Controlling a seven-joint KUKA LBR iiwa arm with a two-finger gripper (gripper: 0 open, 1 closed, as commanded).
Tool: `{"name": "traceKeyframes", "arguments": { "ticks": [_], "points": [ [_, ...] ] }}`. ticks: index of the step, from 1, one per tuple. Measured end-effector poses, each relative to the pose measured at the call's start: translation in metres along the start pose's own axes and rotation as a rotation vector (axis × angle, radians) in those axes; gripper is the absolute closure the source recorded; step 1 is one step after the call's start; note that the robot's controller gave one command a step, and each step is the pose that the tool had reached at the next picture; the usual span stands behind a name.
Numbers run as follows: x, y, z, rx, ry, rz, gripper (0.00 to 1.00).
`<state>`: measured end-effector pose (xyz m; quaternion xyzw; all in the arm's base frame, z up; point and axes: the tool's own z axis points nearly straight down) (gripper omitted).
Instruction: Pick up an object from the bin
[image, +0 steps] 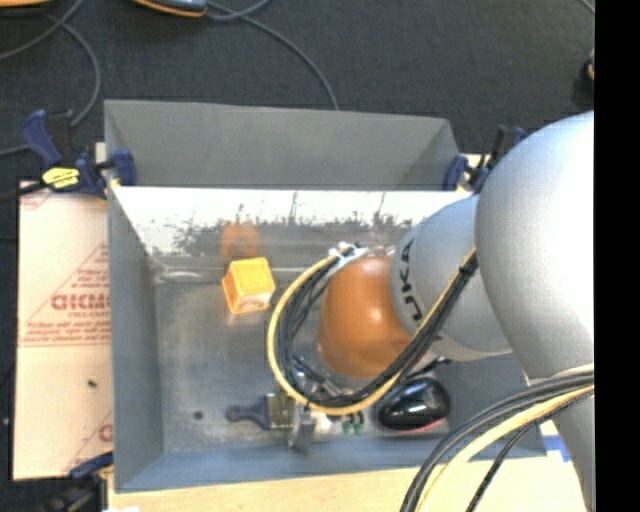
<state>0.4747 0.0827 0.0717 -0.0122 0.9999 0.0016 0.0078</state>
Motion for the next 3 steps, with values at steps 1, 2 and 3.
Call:
{"name": "traceKeyframes", "arguments": {
  "ticks": [1,2,3],
  "points": [
    [0.000,0.000,-0.002,0.000,-0.002,0.000,1.00],
    [0.002,-0.001,-0.011,0.001,0.008,-0.001,1.00],
    [0.002,0.000,-0.043,0.001,0.009,-0.002,1.00]
  ]
}}
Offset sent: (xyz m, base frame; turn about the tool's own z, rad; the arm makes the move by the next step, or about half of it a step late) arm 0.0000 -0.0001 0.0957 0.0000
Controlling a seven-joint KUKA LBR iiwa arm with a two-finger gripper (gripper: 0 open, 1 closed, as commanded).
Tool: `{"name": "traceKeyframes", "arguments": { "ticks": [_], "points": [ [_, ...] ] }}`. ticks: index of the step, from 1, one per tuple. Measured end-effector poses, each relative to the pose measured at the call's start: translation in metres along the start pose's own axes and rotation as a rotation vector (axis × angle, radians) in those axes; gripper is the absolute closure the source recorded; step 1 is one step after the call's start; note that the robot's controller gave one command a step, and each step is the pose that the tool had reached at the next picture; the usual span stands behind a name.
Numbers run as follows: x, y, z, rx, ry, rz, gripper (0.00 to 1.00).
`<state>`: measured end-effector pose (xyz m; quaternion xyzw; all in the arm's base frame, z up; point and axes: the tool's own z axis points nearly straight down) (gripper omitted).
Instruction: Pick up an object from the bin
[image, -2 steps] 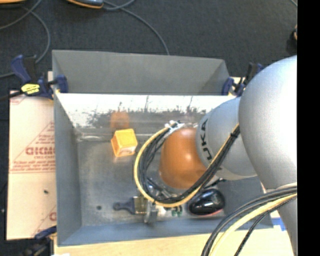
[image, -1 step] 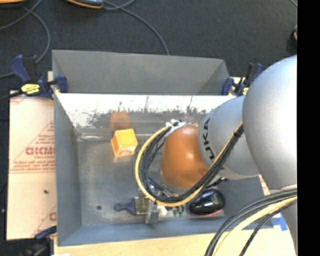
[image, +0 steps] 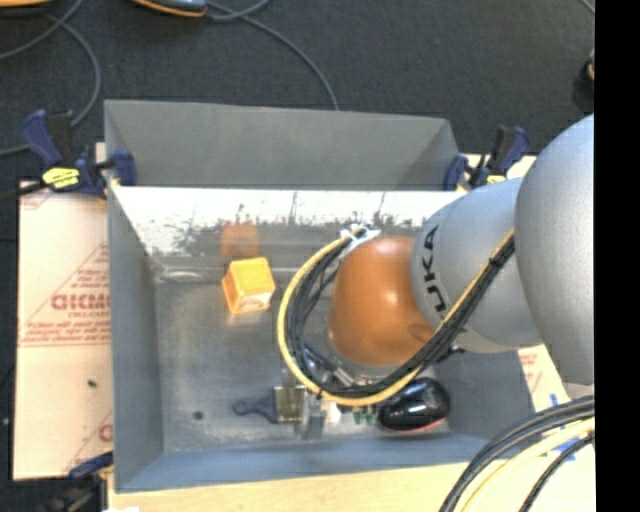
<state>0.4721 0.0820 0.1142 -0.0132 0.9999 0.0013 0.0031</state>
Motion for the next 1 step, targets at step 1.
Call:
{"name": "traceKeyframes", "arguments": {
  "ticks": [1],
  "points": [
    [-0.0023,0.0002,-0.0202,-0.001,-0.009,-0.001,1.00]
  ]
}}
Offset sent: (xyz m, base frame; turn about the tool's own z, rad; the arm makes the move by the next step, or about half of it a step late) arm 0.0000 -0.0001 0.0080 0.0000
